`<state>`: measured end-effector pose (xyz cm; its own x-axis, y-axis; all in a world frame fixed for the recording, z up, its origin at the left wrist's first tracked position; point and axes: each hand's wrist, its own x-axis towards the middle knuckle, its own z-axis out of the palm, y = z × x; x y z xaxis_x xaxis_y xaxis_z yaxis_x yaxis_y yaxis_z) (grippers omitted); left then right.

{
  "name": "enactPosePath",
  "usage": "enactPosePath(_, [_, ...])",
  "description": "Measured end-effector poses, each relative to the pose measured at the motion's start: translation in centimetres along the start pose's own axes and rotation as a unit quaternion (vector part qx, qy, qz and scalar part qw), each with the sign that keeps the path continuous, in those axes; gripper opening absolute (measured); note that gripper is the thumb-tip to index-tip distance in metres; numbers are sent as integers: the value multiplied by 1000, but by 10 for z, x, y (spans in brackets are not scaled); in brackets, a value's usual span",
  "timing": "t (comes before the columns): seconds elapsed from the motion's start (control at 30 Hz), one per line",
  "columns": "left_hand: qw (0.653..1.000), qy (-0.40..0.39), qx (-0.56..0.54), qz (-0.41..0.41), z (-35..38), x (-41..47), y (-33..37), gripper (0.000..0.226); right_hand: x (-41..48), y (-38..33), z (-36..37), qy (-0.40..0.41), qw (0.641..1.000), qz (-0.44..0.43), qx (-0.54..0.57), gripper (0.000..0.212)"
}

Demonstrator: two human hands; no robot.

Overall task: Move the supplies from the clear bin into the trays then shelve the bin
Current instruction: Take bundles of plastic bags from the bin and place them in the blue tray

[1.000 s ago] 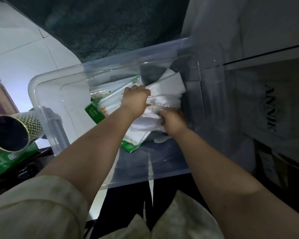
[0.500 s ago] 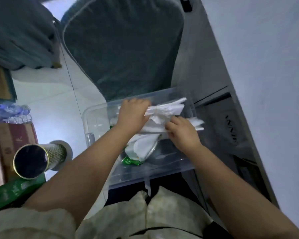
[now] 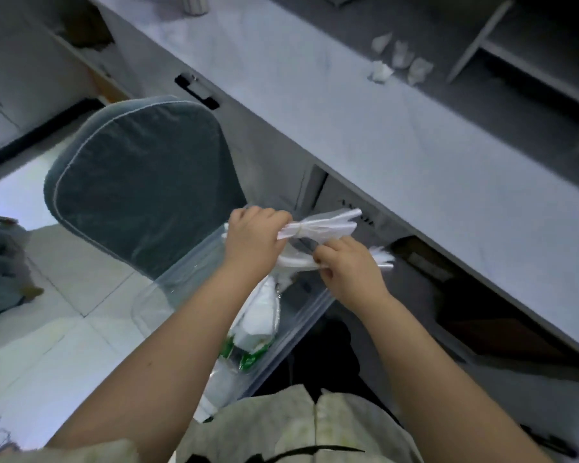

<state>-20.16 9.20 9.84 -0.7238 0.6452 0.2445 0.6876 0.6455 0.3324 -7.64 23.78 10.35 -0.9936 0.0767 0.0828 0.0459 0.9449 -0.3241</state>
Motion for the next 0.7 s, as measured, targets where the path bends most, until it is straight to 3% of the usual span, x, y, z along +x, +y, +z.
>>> enactPosePath(0.17, [994, -13, -61, 90, 0, 9, 83, 24, -76, 24, -48, 66, 992, 105, -32, 16])
enactPosePath(0.33, [979, -62, -97, 169, 19, -1, 195, 17, -171, 50, -80, 137, 967, 210, -49, 15])
enactPosePath(0.7, [920, -114, -176, 330, 82, -89, 495, 22, -469, 122, -150, 205, 862, 455, -85, 19])
